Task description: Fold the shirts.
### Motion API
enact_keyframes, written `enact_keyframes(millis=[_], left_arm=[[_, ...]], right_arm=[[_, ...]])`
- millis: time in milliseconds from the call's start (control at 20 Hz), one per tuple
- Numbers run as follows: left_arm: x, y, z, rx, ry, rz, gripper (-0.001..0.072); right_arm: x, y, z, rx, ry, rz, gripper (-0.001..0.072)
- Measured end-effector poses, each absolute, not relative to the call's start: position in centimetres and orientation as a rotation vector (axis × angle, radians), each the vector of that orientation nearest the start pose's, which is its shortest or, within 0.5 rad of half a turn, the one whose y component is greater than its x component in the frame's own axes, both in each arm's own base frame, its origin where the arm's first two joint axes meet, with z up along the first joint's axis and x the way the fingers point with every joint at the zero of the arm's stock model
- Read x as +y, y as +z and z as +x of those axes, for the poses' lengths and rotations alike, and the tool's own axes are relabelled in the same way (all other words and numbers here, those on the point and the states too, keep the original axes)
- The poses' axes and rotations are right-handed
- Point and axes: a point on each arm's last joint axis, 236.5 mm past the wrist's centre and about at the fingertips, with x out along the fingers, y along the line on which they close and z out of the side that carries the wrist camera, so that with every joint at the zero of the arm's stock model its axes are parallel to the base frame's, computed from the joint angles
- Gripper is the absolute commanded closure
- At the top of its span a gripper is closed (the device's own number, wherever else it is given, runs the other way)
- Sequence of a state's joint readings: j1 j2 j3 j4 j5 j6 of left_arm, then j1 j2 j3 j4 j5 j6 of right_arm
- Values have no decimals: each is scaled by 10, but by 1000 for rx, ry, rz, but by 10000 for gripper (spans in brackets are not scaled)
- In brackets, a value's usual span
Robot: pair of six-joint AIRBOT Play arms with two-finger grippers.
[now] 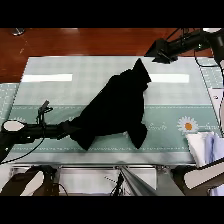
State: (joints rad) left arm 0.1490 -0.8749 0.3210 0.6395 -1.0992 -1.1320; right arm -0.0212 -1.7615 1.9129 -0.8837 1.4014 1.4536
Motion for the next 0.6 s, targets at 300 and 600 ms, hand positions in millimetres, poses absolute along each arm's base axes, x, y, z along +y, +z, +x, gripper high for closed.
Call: enact_keyframes(millis=[300,600], left_arm=[[-114,-20,243,1253,-481,-626,6],[-67,-44,263,1271,-282,-725,8]], right_arm=[[61,76,456,1305,343,323,92],[42,12,347,1332,202,451,92]])
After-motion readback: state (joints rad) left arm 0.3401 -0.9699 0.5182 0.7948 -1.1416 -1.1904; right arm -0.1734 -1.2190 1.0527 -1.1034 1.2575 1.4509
